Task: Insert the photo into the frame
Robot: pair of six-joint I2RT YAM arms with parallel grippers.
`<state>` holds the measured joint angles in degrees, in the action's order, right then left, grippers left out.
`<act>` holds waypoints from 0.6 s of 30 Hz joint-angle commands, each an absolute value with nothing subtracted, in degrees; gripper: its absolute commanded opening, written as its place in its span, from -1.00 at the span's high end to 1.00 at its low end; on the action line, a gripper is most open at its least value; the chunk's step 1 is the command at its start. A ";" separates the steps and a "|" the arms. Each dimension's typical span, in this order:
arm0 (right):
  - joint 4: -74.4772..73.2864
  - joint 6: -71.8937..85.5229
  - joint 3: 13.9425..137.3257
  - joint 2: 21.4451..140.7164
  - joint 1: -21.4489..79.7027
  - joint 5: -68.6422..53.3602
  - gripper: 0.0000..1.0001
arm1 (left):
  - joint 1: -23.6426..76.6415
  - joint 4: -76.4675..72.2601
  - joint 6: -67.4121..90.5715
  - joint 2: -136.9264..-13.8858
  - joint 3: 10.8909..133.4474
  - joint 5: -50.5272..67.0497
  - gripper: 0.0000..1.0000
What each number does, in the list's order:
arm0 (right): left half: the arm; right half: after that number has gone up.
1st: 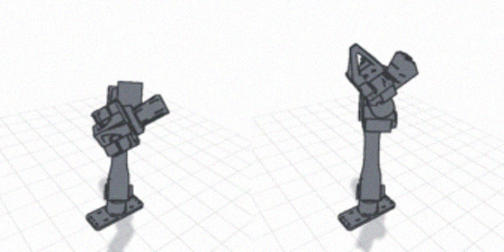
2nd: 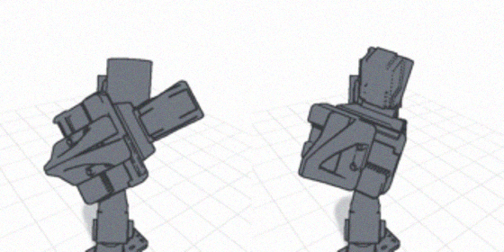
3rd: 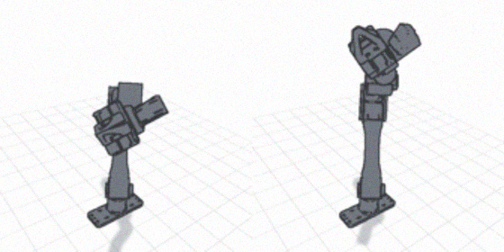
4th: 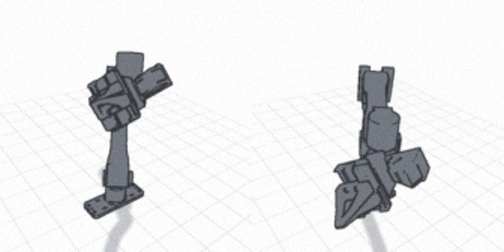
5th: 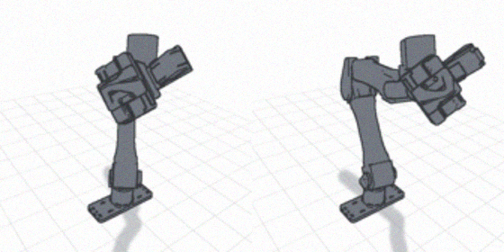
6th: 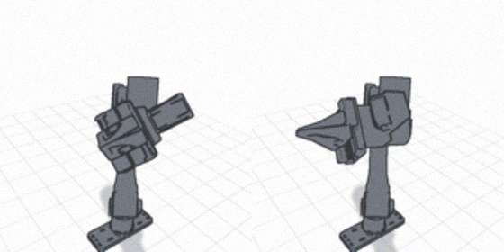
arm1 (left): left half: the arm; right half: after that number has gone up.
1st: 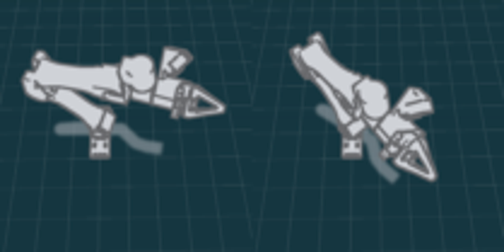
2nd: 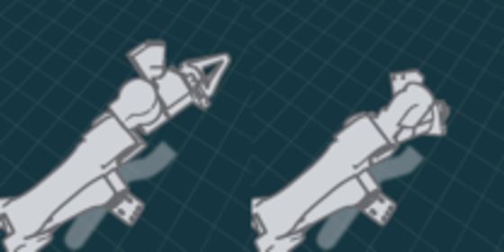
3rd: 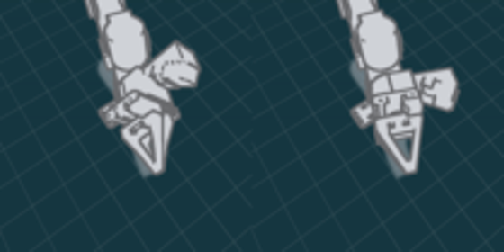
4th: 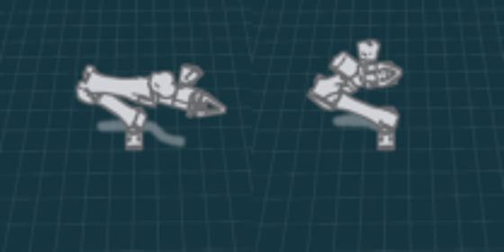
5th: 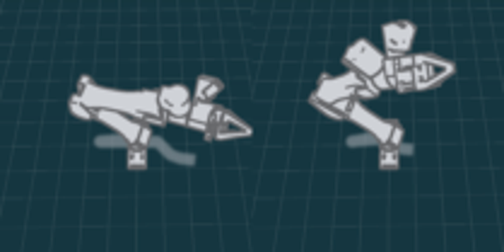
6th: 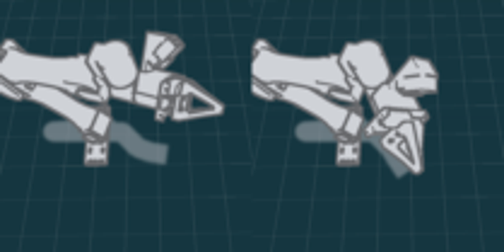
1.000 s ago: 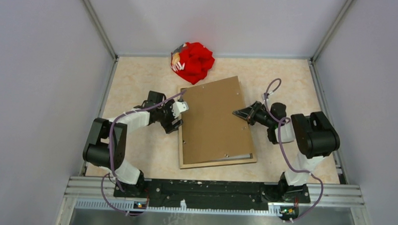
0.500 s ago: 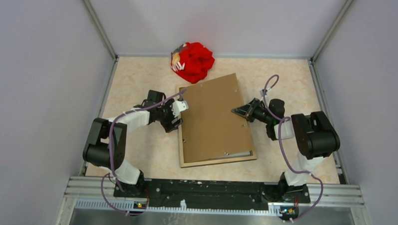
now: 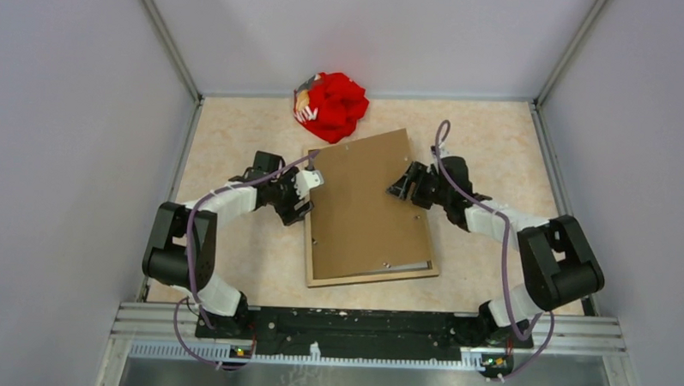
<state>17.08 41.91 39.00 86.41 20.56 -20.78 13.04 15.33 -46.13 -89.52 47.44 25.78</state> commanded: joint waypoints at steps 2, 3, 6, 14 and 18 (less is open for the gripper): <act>0.83 34.50 43.47 84.97 27.39 -9.43 -0.48 | 14.02 13.19 -44.56 -87.51 50.43 29.62 -0.69; -0.53 34.31 44.15 85.30 28.34 -7.89 -0.52 | 14.06 13.33 -44.55 -87.41 50.47 29.53 -0.69; -7.79 32.50 48.40 87.40 29.27 -3.58 -0.64 | 14.06 13.78 -44.39 -87.19 50.41 29.32 -0.69; -21.47 27.60 57.50 88.19 32.78 8.21 -0.94 | 13.99 13.87 -44.34 -86.66 49.97 29.47 -0.69; -24.36 26.68 59.47 88.53 34.75 12.07 -0.97 | 13.97 14.55 -44.30 -86.66 50.41 29.58 -0.69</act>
<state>-19.97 29.08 55.75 88.27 32.71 6.15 13.54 15.46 -45.01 -88.60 48.53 27.11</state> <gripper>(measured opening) 0.984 0.845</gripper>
